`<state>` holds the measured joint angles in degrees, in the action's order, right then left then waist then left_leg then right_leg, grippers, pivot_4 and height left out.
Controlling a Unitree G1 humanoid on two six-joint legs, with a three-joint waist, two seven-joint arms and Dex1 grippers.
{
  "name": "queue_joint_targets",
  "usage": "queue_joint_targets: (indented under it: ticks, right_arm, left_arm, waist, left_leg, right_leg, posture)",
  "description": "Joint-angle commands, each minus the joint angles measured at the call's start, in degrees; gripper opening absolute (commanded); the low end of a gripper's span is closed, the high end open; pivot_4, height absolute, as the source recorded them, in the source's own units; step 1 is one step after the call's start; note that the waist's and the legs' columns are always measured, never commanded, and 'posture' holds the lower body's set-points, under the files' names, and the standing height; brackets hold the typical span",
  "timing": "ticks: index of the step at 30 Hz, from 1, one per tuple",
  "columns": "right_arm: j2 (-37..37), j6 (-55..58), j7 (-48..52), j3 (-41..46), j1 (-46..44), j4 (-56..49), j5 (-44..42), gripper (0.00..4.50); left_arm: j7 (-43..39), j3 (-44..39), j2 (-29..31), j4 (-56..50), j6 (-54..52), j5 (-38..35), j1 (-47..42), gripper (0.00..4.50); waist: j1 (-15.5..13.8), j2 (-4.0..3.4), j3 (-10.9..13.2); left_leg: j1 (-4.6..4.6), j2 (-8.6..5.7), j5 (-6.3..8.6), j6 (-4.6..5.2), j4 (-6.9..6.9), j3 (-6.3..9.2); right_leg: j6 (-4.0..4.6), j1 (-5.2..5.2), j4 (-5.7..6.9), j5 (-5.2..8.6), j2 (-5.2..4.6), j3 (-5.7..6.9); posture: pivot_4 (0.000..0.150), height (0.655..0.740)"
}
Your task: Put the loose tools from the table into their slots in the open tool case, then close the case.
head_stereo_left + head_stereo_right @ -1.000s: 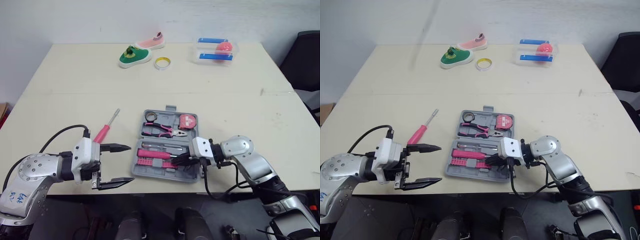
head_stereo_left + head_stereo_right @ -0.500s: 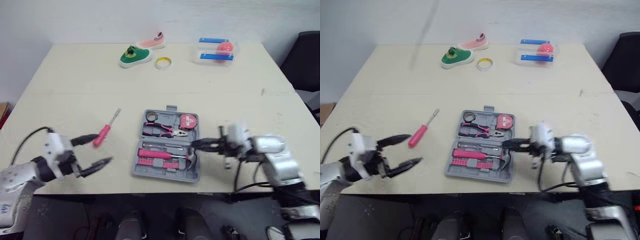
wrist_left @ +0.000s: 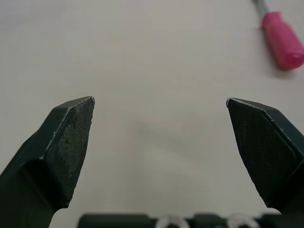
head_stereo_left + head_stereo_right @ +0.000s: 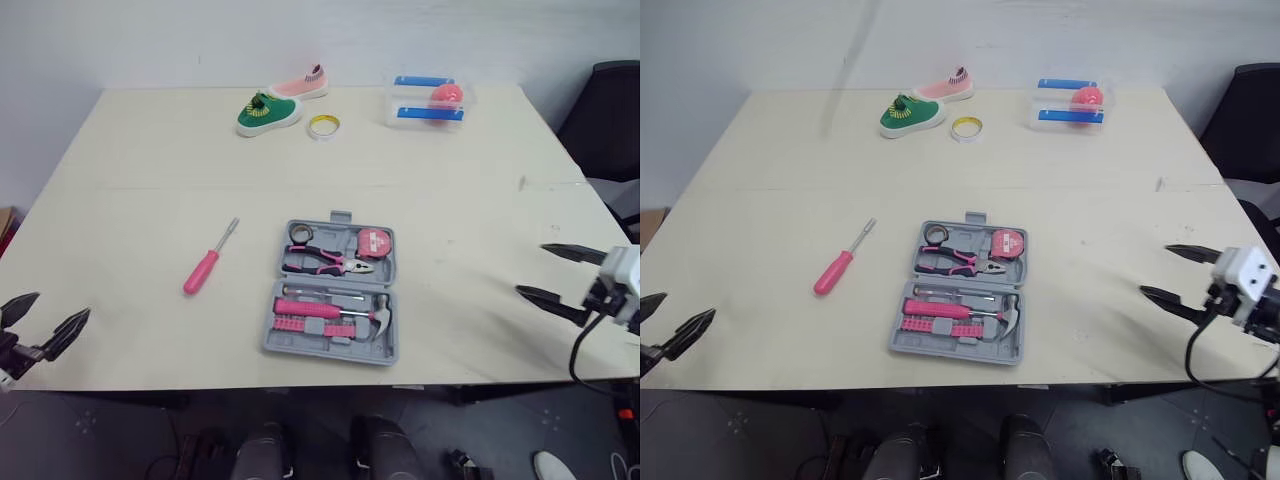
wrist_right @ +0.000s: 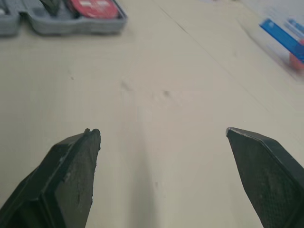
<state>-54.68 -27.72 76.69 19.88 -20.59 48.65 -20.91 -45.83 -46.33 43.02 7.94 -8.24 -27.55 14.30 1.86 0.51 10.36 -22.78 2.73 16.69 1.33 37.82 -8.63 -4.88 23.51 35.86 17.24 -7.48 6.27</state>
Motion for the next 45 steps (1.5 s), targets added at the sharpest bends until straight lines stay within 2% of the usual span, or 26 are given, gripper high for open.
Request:
queue_joint_targets:
  ticks: [1, 5, 9, 14, 17, 22, 29, 32, 36, 38, 39, 42, 45]
  right_arm:
    - [-0.9, -0.9, 0.3, 2.0, -2.8, 2.3, -1.1, 4.46]
    - [2.9, 2.2, 0.5, 1.7, -4.1, -3.7, -3.9, 4.46]
    - [7.4, 9.5, -1.9, 0.5, -5.0, -14.1, -6.9, 4.46]
    - [13.6, 18.2, -1.4, 0.0, -3.4, -29.6, -15.0, 4.46]
    - [16.9, 21.8, -3.0, -2.7, -1.5, -37.8, -16.3, 4.46]
    - [19.1, 22.5, -2.2, -5.5, 0.0, -43.6, -15.7, 4.46]
    - [20.4, 22.6, -1.7, -7.4, 1.0, -46.3, -14.9, 4.46]
    - [20.3, 22.7, -2.0, -7.4, 1.5, -47.1, -15.2, 4.5]
    - [19.9, 22.7, -2.0, -6.9, 2.2, -47.5, -15.2, 4.5]
    - [19.4, 22.5, -1.8, -6.3, 2.6, -47.1, -15.1, 4.5]
    - [19.3, 22.5, -1.8, -6.1, 2.7, -46.9, -15.1, 4.5]
    - [18.3, 21.5, -0.8, -5.7, 3.6, -46.6, -14.6, 4.5]
    - [17.4, 20.2, 0.2, -5.4, 4.8, -46.4, -14.1, 4.5]
  left_arm:
    - [-0.2, -0.3, 0.5, -2.8, 0.4, -0.9, -0.3, 4.5]
    - [1.8, 3.5, 1.4, -9.3, -5.5, -2.2, -3.1, 4.5]
    - [3.9, 8.7, 4.4, -14.5, -16.0, -4.1, -8.3, 4.5]
    - [8.3, 16.5, 6.7, -16.5, -29.9, -5.8, -18.3, 4.5]
    - [13.6, 23.4, 4.9, -15.2, -38.6, -5.3, -27.4, 4.5]
    - [15.4, 32.8, 3.7, -12.7, -40.7, -0.2, -33.7, 4.5]
    - [15.8, 40.6, 2.2, -8.2, -40.4, 5.7, -36.7, 4.5]
    - [15.5, 40.9, 2.4, -7.8, -41.6, 6.3, -35.6, 3.66]
    - [13.8, 41.0, 3.3, -9.0, -42.8, 6.4, -33.8, 1.85]
    - [13.2, 40.4, 3.1, -8.8, -38.5, 7.4, -33.1, 0.84]
    - [12.6, 40.3, 3.0, -8.7, -35.9, 7.9, -32.9, 0.54]
    - [10.6, 35.6, 0.1, -9.3, -27.1, 5.4, -35.2, 0.54]
    - [6.3, 34.4, 0.1, -11.5, -18.9, 5.3, -35.4, 0.54]
  waist:
    - [0.0, 0.0, 0.0]
    - [0.0, 0.0, 0.0]
    - [-0.1, -0.01, 0.0]
    - [-0.3, -0.02, 0.0]
    - [-0.5, -0.02, 0.0]
    - [-0.5, -0.02, 0.0]
    - [-0.3, -0.01, 0.0]
    - [-0.3, 0.0, 0.0]
    - [-0.3, 0.0, 0.0]
    - [-0.3, 0.0, 0.0]
    - [-0.3, 0.0, 0.0]
    - [-0.5, 0.03, 0.0]
    - [-0.6, 0.07, 0.1]
  left_leg:
    - [0.04, -0.01, 0.19, -0.3, 0.0, -0.01]
    - [0.08, 0.06, 0.19, -0.39, -0.1, 0.01]
    - [0.09, 0.05, 0.07, -0.51, -0.11, 0.03]
    - [0.09, 0.03, -0.14, -0.19, -0.14, 0.04]
    - [0.08, -0.01, -0.19, -0.19, -0.18, 0.09]
    - [0.07, -0.11, -0.2, -0.14, -0.17, -0.01]
    - [0.1, -0.02, -0.22, -0.19, -0.16, -0.13]
    - [0.11, -0.02, -0.22, -0.19, -0.17, -0.14]
    - [0.14, -0.04, -0.21, -0.16, -0.16, -0.14]
    - [0.16, -0.04, -0.21, -0.16, -0.17, -0.14]
    - [0.19, -0.05, -0.21, -0.16, -0.18, -0.15]
    - [0.19, -0.06, -0.21, -0.15, -0.17, -0.17]
    - [0.15, -0.05, -0.21, -0.15, -0.13, -0.16]
  right_leg:
    - [0.0, -0.01, 0.02, 0.0, -0.02, -0.08]
    - [0.03, -0.03, 0.02, 0.02, 0.0, -0.32]
    - [0.03, -0.03, 0.11, 0.02, 0.01, -0.39]
    - [0.03, -0.05, 0.14, 0.02, 0.01, -0.36]
    - [0.02, -0.08, 0.14, 0.01, 0.02, -0.34]
    - [-0.04, -0.05, 0.15, -0.02, 0.04, -0.19]
    - [-0.04, 0.02, 0.15, -0.02, 0.2, -0.16]
    - [-0.04, 0.02, 0.16, -0.02, 0.19, -0.17]
    - [-0.04, -0.01, 0.15, -0.02, 0.12, -0.19]
    - [-0.04, -0.02, 0.15, -0.02, 0.11, -0.2]
    - [-0.04, -0.04, 0.15, -0.02, 0.09, -0.21]
    - [-0.04, -0.03, 0.16, -0.02, 0.07, -0.21]
    - [-0.04, -0.03, 0.16, -0.02, 0.06, -0.19]
  posture:
    - [0.15, 0.74]
    - [0.15, 0.74]
    - [0.15, 0.74]
    - [0.15, 0.74]
    - [0.15, 0.74]
    - [0.15, 0.74]
    - [0.15, 0.74]
    - [0.15, 0.74]
    - [0.15, 0.74]
    - [0.15, 0.74]
    - [0.15, 0.74]
    - [0.15, 0.74]
    - [0.15, 0.74]
